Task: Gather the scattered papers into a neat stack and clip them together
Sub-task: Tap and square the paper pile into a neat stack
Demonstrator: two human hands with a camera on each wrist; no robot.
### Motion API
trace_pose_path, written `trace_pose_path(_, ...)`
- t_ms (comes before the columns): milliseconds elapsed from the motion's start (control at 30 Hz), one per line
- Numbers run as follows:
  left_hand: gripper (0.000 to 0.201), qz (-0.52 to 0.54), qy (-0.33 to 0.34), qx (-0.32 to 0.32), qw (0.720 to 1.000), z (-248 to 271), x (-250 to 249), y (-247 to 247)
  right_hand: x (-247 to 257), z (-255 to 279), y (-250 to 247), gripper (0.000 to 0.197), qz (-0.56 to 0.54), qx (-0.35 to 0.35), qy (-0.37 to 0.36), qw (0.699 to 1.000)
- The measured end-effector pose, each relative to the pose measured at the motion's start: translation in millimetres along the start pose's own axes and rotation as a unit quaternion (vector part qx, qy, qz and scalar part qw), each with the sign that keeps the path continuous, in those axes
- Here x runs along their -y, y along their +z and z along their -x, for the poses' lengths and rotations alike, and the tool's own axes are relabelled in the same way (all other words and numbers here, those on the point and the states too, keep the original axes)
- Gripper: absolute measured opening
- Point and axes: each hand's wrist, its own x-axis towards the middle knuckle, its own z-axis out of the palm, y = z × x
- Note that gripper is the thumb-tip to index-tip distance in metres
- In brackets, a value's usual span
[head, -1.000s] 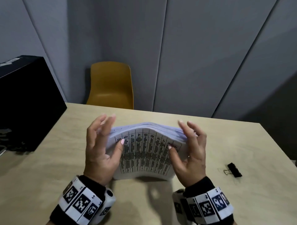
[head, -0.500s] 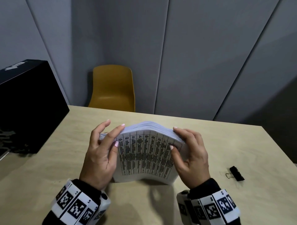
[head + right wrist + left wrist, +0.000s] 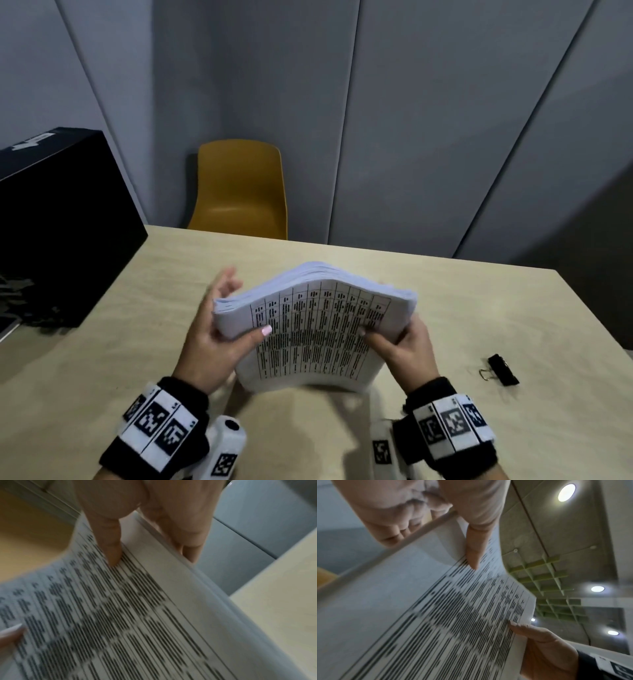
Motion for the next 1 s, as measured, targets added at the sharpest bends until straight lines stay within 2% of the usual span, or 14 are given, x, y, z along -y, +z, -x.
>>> trace_pose_path(33,0.089,0.036,-0.041,0.013,0.998,2.5,6.5,2.8,-5.9,1.2,1.3,0.035,0.003,0.020,0.032,0.999)
trace_pose_path(100,0.073,0.055,-0.078,0.014,0.995,6.7,15.0,9.4,-13.4,5.9,4.8,0.038,0.021,0.030,0.034,0.999)
trace_pose_path(200,0.033,-0.028,-0.002,-0.004,1.000,7.3,7.0,16.8,-14.8,10.2,9.1,0.044,0.002,0.003,-0.023,1.000)
trace_pose_path(267,0.015,-0.041,0.023,-0.009,0.999,5.9,2.4,17.0,-18.6,11.0,9.1,0.030,0.004,-0.015,-0.044,0.999)
trace_pose_path(367,0.018,-0.034,-0.047,0.013,0.998,11.3,16.9,20.1,-31.3,14.8,7.4,0.020,0.033,-0.018,-0.014,0.999)
trace_pose_path(433,0.026,-0.037,-0.084,0.021,0.996,17.7,27.2,22.9,-35.7,17.7,8.2,0.026,0.047,-0.004,0.022,0.999)
trace_pose_path(500,0.024,-0.049,-0.069,0.002,0.996,19.3,31.8,22.8,-37.2,20.0,8.7,0.035,0.054,-0.009,0.031,0.998)
trace_pose_path(567,0.009,-0.060,-0.045,0.001,0.997,17.8,29.7,20.8,-32.5,20.6,8.7,0.034,0.053,-0.029,0.023,0.998)
trace_pose_path(633,0.014,-0.056,-0.024,0.003,0.998,16.6,28.2,18.9,-31.5,20.9,9.1,0.035,0.048,-0.036,0.021,0.998)
trace_pose_path(700,0.024,-0.043,-0.064,0.004,0.997,18.5,31.6,20.1,-37.2,23.6,9.4,0.034,0.074,-0.016,0.048,0.996)
trace_pose_path(800,0.016,-0.026,-0.150,0.011,0.988,25.6,39.3,20.4,-52.8,31.2,10.4,0.026,0.109,0.018,0.123,0.986)
trace_pose_path(833,0.016,-0.014,-0.156,0.009,0.988,27.9,43.0,19.3,-55.9,33.4,10.3,0.026,0.118,0.009,0.127,0.985)
trace_pose_path(900,0.035,-0.019,-0.137,0.021,0.990,30.4,43.0,18.0,-56.6,34.7,9.4,0.027,0.119,-0.016,0.118,0.986)
trace_pose_path(1000,0.016,-0.007,-0.154,0.012,0.988,31.6,47.0,17.4,-58.1,35.0,6.6,0.027,0.107,-0.009,0.135,0.985)
